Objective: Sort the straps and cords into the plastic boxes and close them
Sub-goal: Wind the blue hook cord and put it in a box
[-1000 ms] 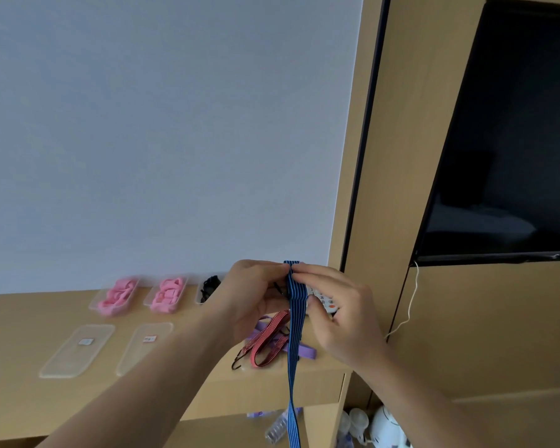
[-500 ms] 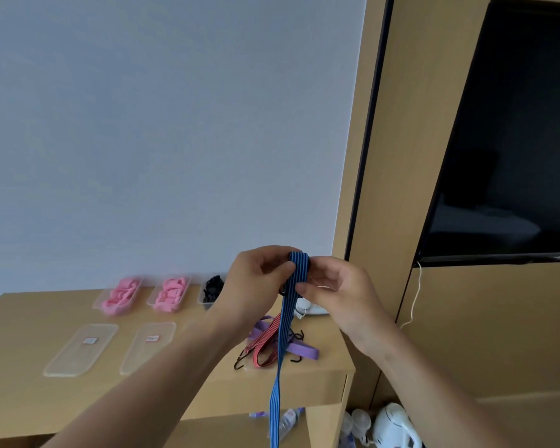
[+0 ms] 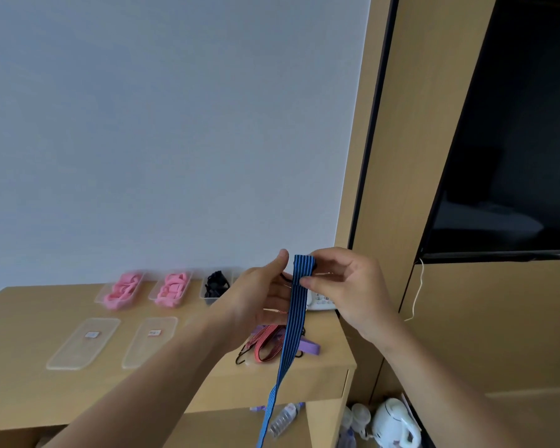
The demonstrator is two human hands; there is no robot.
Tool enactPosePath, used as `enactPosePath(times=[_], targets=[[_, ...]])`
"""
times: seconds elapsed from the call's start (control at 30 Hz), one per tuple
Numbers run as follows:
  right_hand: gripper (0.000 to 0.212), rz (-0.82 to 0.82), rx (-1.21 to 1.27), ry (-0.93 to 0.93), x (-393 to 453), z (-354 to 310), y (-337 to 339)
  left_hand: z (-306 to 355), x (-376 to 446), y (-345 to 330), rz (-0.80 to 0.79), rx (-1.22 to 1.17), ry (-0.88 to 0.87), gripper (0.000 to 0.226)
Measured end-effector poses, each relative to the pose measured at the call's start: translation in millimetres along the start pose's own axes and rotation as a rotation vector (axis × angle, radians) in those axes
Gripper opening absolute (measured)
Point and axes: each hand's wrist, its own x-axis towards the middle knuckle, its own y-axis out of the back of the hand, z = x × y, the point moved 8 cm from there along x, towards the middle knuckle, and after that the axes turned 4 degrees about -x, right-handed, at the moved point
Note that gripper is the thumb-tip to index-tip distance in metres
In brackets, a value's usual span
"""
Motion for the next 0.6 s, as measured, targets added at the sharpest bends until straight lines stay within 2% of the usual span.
enactPosePath(times=[0.1,0.3,0.43,0.6], targets=[[0.037,0.008,-0.096,0.084,-4,-3,-4,-10,-1,2,-0.025,-0.042,0.097,0.057],[0.028,0.079,-0.345,0.409,-19,-23,-7,-11,-3,-3,-0.128,-0.152,0.101,0.037],[0.025,0.023,-0.419,0.458,-21,-24,-12,-13,2,-3,-0.134,-0.221,0.097,0.026],[0.03,0.003,-0.445,0.412,-25,-13,-10,-13,4,-1,-0.118,-0.222,0.064,0.023]])
